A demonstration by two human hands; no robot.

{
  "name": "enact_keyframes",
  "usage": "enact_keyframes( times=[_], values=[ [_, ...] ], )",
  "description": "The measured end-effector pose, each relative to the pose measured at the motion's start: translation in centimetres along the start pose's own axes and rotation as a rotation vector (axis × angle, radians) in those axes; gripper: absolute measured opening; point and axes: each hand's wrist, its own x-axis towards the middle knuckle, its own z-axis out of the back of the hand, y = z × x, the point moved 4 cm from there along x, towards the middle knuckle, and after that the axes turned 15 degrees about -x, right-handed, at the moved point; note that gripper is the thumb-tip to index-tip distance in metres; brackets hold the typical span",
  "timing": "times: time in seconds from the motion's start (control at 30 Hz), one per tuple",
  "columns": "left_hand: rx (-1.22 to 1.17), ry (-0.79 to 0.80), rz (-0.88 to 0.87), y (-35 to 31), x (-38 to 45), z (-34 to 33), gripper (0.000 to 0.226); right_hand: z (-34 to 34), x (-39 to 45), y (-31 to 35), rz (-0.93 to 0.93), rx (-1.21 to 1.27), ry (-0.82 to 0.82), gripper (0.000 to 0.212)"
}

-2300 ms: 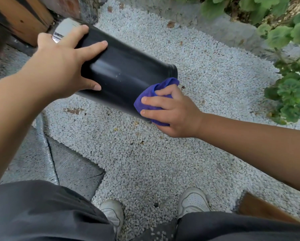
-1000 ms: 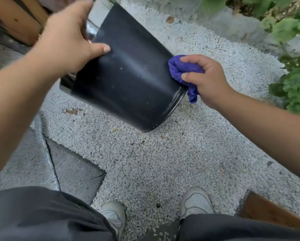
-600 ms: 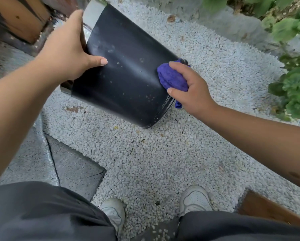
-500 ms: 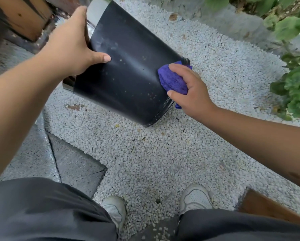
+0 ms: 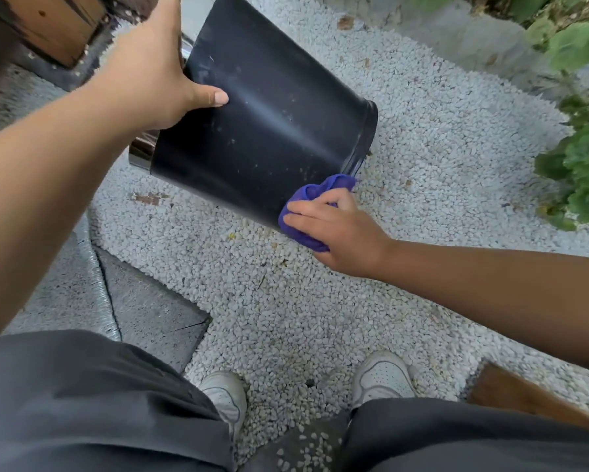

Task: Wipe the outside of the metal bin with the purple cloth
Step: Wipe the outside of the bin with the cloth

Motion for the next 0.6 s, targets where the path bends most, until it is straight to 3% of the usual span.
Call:
enact_keyframes(
  times=[0.13, 0.27, 0.37, 0.43, 0.5, 0.6],
  values=[
    [0.036, -0.012, 0.027, -0.7, -0.1, 0.0, 0.083, -2.3, -0.1, 1.6, 0.171, -0.085, 0.213, 0.058],
    [0.036, -0.006, -0.004, -2.0, -0.4, -0.7, 0.079, -4.9, 0.6, 3.9, 0.151, -0.056, 0.566, 0.045],
    [0.009, -0.006, -0.060, -3.1, -0.8, -0.9, 0.073, -5.3, 2.4, 5.6, 0.028, 0.174, 0.745, 0.036],
    [-0.150, 0.044, -0.058, -3.4, -1.3, -0.8, 0.070, -4.6, 3.1, 6.6, -0.057, 0.370, 0.817, 0.041],
    [-0.306, 0.096, 0.023, -2.7, -1.9, -0.6, 0.063, -3.4, 2.8, 7.5, -0.142, 0.580, 0.870, 0.048],
    [-0.241, 0.061, 0.161, -0.2, -3.2, -0.4, 0.035, -0.5, 1.9, 7.5, -0.230, 0.851, 0.862, 0.053]
  ],
)
